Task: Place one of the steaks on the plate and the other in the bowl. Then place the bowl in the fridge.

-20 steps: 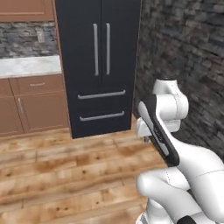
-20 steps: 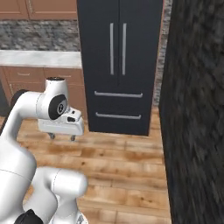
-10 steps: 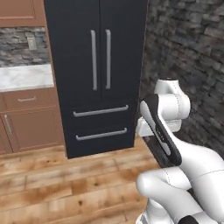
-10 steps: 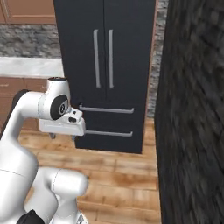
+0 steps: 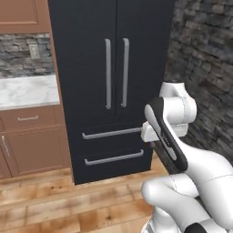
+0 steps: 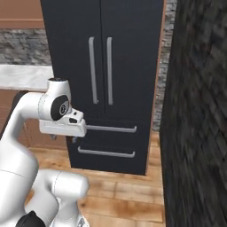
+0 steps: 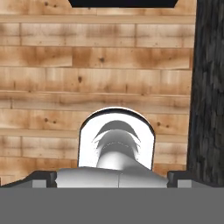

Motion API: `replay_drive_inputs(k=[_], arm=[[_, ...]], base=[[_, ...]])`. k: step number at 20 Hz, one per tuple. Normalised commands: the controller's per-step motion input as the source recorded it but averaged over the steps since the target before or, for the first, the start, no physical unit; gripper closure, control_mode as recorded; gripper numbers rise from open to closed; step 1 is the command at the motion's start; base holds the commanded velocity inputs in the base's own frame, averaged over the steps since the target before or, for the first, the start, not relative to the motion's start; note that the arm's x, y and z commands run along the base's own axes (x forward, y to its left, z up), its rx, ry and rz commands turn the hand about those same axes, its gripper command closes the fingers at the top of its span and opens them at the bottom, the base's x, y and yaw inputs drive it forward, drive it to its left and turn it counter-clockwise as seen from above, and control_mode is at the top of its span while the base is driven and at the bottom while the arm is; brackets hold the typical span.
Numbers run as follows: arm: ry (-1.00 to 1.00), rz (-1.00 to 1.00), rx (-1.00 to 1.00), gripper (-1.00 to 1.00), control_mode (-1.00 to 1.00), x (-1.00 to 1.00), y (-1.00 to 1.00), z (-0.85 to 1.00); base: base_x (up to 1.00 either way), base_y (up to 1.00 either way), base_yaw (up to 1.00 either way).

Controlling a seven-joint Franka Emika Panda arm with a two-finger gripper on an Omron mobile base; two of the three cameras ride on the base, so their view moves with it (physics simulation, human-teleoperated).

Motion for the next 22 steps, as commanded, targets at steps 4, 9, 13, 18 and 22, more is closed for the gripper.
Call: replay_drive_inputs(k=[4, 9, 13, 18, 22], arm=[[0.00, 0.00, 0.00, -1.00, 1.00, 0.00, 0.00, 0.00], [0.00, 0.00, 0.00, -1.00, 1.00, 0.00, 0.00, 0.00], [0.00, 0.00, 0.00, -1.00, 1.00, 0.00, 0.00, 0.00], [0.00, 0.00, 0.00, -1.00, 1.00, 0.00, 0.00, 0.00], [0.00, 0.00, 0.00, -1.00, 1.00, 0.00, 0.00, 0.00]], base=[[0.58, 0.00, 0.00], [0.81, 0.00, 0.00], [0.62, 0.01, 0.00], [0.24, 0.00, 0.00], [0.01, 0.00, 0.01]])
